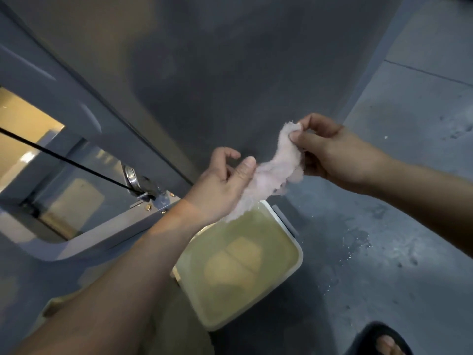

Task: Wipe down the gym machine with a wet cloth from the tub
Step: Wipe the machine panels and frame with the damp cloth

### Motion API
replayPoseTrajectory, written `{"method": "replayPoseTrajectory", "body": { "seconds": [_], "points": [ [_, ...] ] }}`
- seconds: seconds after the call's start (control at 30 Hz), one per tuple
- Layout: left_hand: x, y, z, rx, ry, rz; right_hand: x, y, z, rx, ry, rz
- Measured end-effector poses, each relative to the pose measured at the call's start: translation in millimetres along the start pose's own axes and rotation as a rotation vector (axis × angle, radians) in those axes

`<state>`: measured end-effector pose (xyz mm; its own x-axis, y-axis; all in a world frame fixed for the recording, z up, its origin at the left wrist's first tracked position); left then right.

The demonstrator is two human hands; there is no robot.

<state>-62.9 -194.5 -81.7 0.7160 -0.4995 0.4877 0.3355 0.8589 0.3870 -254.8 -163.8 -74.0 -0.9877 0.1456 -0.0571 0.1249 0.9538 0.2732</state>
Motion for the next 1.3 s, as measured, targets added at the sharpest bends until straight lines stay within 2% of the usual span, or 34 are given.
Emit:
{"method": "replayPoseTrajectory", "body": {
  "seconds": [0.1, 0.2, 0.37, 0.5, 0.57, 0.67, 0.73, 0.8, 0.93, 1.03, 1.2, 1.3],
  "points": [
    [-20.7, 1.9, 1.3, -0.050, -0.070, -0.151, -3.1, 4.0, -8.1, 0.017, 0.113, 0.007],
    [-32.8, 6.6, 12.7, -0.149, -0.134, -0.191, -11.5, 8.3, -13.9, -0.014, 0.084, -0.047],
    [-35.1, 7.3, 32.6, -0.219, 0.080, -0.212, -3.6, 4.4, -24.7, -0.023, 0.083, -0.034],
    [-36.2, 10.8, 39.0, -0.174, 0.214, -0.286, 4.4, 2.2, -20.6, -0.051, 0.118, -0.036],
    [-40.9, 9.3, 35.6, -0.102, 0.361, -0.323, 0.8, 2.4, -16.9, -0.069, 0.104, -0.055],
    [-34.7, -2.1, 25.9, 0.044, 0.616, -0.226, 3.8, -1.9, -15.0, -0.064, 0.105, -0.026],
    [-26.2, -8.8, 17.8, 0.117, 0.767, -0.143, 13.2, -3.8, -16.0, -0.064, 0.212, 0.004],
    [-24.2, -10.4, 13.1, 0.177, 0.880, -0.123, 18.9, -1.9, -9.3, -0.135, 0.296, -0.035],
    [-29.7, -8.2, 9.5, 0.226, 0.765, -0.128, 15.6, 6.8, 13.5, -0.304, 0.205, -0.225],
    [-29.2, -5.8, 10.1, 0.193, 0.603, -0.141, 27.9, 3.5, 17.9, -0.285, 0.181, -0.211],
    [-22.1, -2.8, 8.4, 0.159, 0.433, -0.095, 29.9, 3.1, 14.7, -0.210, 0.072, -0.286],
    [-25.7, 0.3, 6.1, 0.199, 0.475, -0.146, 36.7, 0.4, 14.3, -0.184, 0.074, -0.230]
  ]
}}
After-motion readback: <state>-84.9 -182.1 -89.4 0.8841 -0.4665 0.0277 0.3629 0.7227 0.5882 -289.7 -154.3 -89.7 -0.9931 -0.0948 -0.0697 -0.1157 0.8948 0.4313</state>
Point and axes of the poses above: each hand's wrist, its own y-axis away from the middle knuckle, its own x-axis out of the back of the hand, z = x × y, the point moved 10 cm from there along -y, towards the middle knuckle, and after that the axes turned 6 degrees about x, right-handed, at the moved point
